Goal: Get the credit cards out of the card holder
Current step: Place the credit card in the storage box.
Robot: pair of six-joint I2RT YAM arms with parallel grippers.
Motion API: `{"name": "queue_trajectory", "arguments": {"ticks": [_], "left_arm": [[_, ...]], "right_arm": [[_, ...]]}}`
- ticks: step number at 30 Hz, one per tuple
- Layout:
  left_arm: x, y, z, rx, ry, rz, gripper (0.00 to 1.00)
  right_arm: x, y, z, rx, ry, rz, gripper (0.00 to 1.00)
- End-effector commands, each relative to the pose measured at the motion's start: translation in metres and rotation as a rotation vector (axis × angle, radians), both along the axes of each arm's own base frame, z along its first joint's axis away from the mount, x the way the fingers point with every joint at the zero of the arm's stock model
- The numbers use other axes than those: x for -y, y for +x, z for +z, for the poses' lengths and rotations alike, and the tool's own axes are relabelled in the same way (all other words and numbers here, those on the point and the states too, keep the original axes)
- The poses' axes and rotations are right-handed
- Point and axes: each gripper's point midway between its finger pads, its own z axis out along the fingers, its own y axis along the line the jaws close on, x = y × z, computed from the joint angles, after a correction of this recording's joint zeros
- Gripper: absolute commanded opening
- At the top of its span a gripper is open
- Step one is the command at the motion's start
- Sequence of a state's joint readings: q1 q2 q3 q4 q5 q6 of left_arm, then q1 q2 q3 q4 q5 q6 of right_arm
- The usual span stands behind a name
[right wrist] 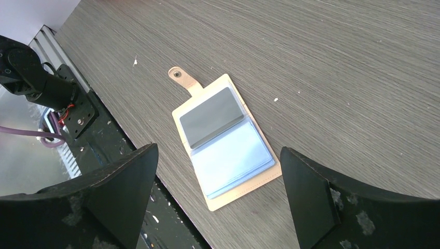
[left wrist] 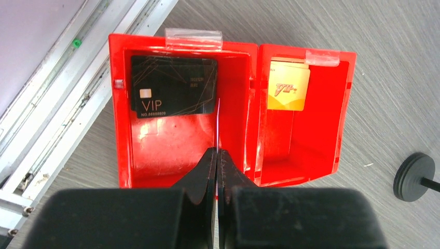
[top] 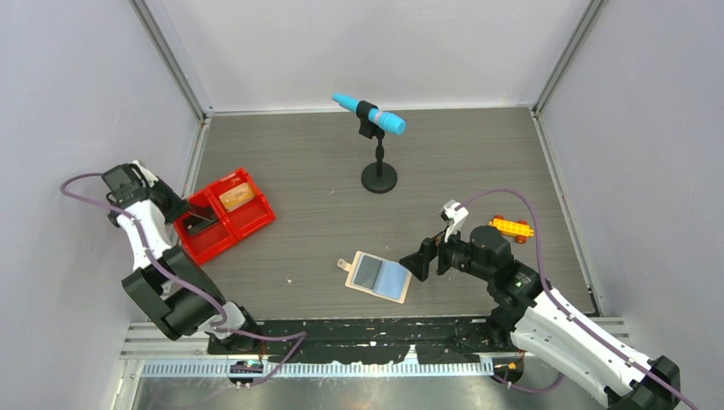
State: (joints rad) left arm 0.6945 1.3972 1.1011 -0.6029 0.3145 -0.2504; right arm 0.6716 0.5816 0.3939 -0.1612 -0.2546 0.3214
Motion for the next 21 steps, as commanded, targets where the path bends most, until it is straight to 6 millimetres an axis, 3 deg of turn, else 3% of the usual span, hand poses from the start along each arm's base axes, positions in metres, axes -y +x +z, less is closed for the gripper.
{"name": "queue_trajectory", "arguments": {"ticks": [1,21], "left_arm": [[-0.012,0.022,0.018,0.099,0.050,-0.038,0.00],[-0.026,0.044,-0.027,0.082,-0.009,-0.027,0.00]], "right_arm": [[0.000,0.007,0.015,0.043,0.005,-0.009,0.95],[-0.003,0.013,0.014,0.028,-0.013,-0.018,0.95]]}}
